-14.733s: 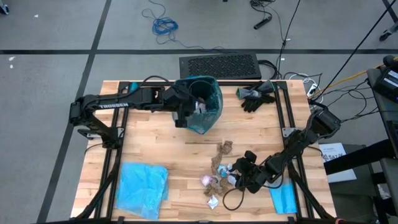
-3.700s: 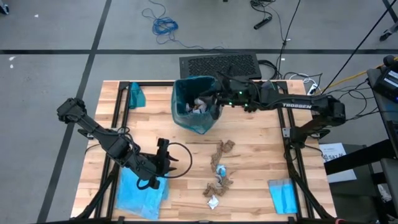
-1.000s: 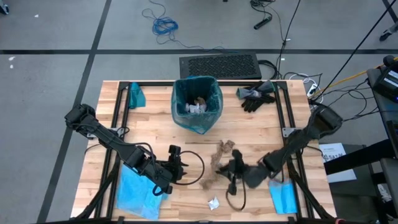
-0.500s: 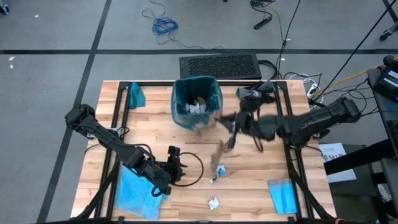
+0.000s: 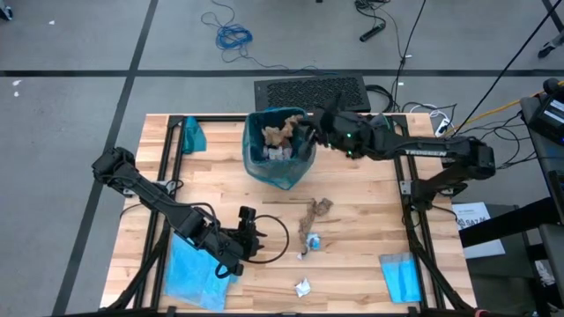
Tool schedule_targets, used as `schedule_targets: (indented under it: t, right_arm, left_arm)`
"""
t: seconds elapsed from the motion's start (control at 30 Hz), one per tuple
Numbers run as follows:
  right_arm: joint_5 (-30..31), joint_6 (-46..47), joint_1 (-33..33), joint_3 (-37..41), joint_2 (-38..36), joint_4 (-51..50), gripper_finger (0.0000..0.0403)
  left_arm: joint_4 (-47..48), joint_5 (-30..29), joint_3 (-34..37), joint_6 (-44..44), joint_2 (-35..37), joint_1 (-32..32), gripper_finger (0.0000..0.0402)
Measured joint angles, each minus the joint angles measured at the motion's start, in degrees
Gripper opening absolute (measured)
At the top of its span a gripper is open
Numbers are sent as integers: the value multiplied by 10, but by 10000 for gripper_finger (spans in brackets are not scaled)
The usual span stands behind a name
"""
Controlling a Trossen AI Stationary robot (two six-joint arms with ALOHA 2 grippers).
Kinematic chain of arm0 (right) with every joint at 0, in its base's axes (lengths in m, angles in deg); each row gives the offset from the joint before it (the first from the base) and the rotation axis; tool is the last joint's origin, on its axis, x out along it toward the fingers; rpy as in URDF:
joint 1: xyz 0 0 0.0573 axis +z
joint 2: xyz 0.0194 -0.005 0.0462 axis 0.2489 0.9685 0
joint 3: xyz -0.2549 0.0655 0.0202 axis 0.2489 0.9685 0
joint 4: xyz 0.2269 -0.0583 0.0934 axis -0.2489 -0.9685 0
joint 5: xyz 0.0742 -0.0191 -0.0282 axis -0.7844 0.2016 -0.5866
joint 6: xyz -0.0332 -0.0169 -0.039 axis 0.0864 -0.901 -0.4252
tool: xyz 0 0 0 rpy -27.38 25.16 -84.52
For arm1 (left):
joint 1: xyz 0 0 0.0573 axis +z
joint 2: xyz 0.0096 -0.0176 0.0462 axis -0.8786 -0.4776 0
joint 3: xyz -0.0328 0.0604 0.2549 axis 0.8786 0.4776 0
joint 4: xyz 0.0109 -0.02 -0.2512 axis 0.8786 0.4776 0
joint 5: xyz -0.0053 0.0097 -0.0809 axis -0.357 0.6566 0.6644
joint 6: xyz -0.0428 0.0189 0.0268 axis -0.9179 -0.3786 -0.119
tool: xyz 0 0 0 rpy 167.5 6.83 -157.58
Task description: Place trash/remove bag and relplace
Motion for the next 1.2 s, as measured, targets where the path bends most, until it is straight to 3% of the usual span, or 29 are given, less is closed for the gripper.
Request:
schedule_targets:
  t: [0.27, 0.4, 0.6, 0.73, 0.9, 1.2]
  right_arm:
    - [-7, 0, -1, 0, 8, 6, 118]
    - [-74, -5, 0, 0, -13, 13, 156]
    - [-100, 3, 30, 0, -57, -107, 162]
    - [-96, 16, 68, 0, -76, -185, 151]
    - [-24, 37, 142, 0, -83, -267, 139]
    - [131, 89, 281, 23, -89, -299, 134]
  left_arm:
    - [8, 0, 0, 0, 0, 4, 136]
    - [43, -11, 0, -4, 0, 5, 136]
    - [37, -37, 16, -18, 35, 3, 136]
    - [-17, -36, 58, -17, 77, 3, 136]
    - [-75, -25, 137, -38, 143, 3, 136]
    - [-161, -39, 287, -94, 306, -8, 136]
